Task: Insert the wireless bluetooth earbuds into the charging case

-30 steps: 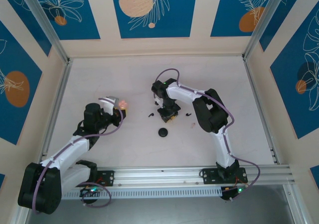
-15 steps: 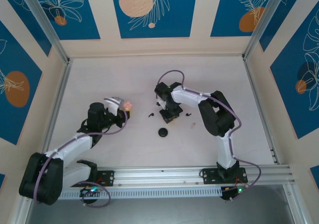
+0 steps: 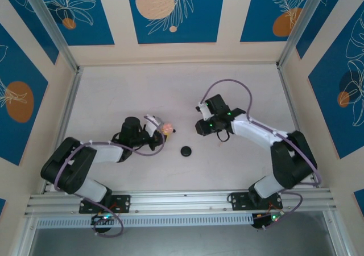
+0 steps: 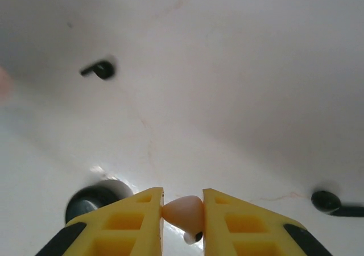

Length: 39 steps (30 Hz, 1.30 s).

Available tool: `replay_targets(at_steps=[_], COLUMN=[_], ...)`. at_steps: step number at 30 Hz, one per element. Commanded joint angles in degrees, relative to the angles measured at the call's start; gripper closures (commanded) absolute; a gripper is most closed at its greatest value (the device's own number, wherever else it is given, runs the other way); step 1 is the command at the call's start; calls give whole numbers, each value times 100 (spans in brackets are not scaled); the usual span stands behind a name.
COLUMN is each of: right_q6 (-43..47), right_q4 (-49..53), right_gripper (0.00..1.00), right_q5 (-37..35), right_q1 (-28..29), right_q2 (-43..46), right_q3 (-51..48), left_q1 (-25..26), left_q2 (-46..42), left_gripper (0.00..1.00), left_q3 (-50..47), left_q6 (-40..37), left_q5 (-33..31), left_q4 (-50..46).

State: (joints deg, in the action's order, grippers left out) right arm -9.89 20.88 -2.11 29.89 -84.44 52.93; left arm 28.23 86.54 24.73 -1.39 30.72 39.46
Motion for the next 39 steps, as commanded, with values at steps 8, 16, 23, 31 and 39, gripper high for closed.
replay_targets(at_steps=[8,16,23,31,39], right_q6=[235,563,1016,1130,1167], right_q4=[-2109,-3043,-2983,-3000,-3120], right_gripper=[79,81,81,81,81], right_q5=[1366,2168,2342,2291,2338], right_q1=[-234,-56,204,306,342], right_q2=[1384,1582,1451,1159,873], right_q3=[-1261,-1414,-1213,-1070,-962], left_q1=[323,398,483,556,587], left_q2=[983,1625,1935,1875,1862], left_gripper=[85,85,85,85,84], left_q3=[220,252,190,155,164], left_q6=[108,261,257,174,200], left_q5=[734,1175,1296,1287,1306], left_q4=[2276,3478,4113,4118,4113])
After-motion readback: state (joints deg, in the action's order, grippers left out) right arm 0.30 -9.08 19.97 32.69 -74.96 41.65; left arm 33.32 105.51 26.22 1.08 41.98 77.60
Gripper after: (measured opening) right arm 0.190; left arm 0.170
